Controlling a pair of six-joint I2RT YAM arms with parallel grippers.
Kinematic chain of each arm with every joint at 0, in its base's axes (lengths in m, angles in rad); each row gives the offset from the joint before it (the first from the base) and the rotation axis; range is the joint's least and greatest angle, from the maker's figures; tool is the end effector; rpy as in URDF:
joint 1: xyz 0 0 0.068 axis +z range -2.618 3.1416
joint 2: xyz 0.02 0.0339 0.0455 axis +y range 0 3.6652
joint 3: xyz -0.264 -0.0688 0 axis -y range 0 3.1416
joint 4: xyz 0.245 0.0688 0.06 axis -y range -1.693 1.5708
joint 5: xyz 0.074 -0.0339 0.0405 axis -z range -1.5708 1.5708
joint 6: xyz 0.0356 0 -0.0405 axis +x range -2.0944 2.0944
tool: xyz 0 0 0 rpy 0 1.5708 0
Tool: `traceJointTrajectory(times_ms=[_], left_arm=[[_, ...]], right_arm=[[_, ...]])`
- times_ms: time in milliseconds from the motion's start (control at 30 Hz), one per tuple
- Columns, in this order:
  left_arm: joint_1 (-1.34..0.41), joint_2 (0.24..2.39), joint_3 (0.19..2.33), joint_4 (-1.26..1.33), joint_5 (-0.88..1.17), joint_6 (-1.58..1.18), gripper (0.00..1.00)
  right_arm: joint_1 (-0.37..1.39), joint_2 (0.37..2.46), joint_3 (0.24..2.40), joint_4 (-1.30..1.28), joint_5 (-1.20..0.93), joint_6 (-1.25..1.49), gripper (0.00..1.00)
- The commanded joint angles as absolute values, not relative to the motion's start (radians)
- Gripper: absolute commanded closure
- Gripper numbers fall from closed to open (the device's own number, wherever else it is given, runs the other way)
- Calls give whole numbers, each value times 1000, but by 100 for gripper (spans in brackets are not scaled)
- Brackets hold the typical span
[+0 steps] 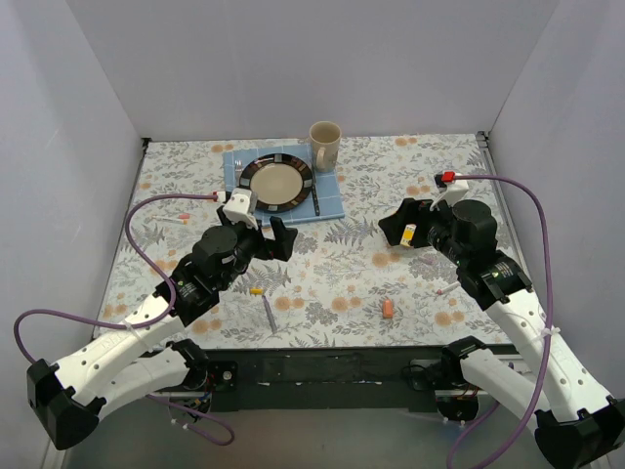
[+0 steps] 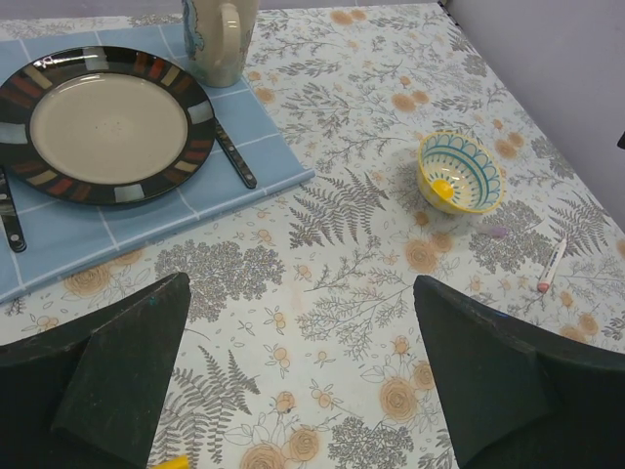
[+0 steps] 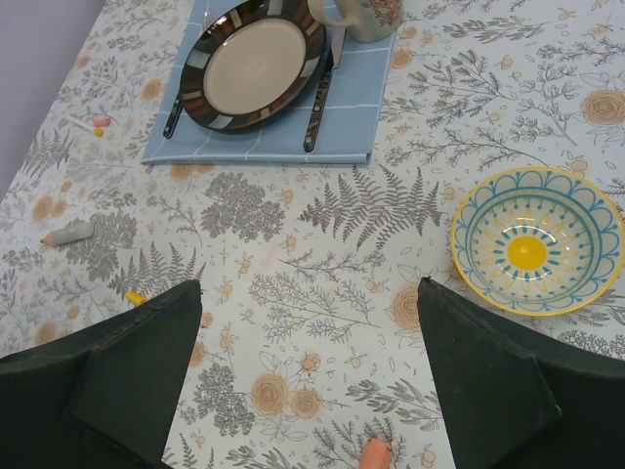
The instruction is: Insert the pens into the pen caps
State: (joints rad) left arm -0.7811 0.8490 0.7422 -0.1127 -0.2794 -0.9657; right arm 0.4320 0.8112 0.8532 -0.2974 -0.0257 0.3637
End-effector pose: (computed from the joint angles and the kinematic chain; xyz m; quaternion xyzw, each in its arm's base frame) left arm 0.1498 -0.1347 0.3216 -0.1579 0.7614 -0.4049 0.4810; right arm 0.1690 0.0789 0.3475 -0.0349 0.7906 0.2462 0.5596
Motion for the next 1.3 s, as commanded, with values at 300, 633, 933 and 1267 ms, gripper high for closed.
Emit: traceJointTrajectory(times_ms=[300, 633, 933, 1267], left_arm=[[-785, 936, 972, -535, -560, -1286, 2], [-784, 1046, 1029, -1080, -304, -1617, 23], [-785, 1084, 842, -875, -54, -1621, 41], [-790, 1224, 729, -778, -52, -1617, 42]], right_arm=[[431, 810, 851, -327, -5, 423, 2], [431, 766, 775, -246, -222, 396, 11], [433, 704, 707, -164, -288, 396, 15], [431, 690, 680, -153, -318, 417, 16]])
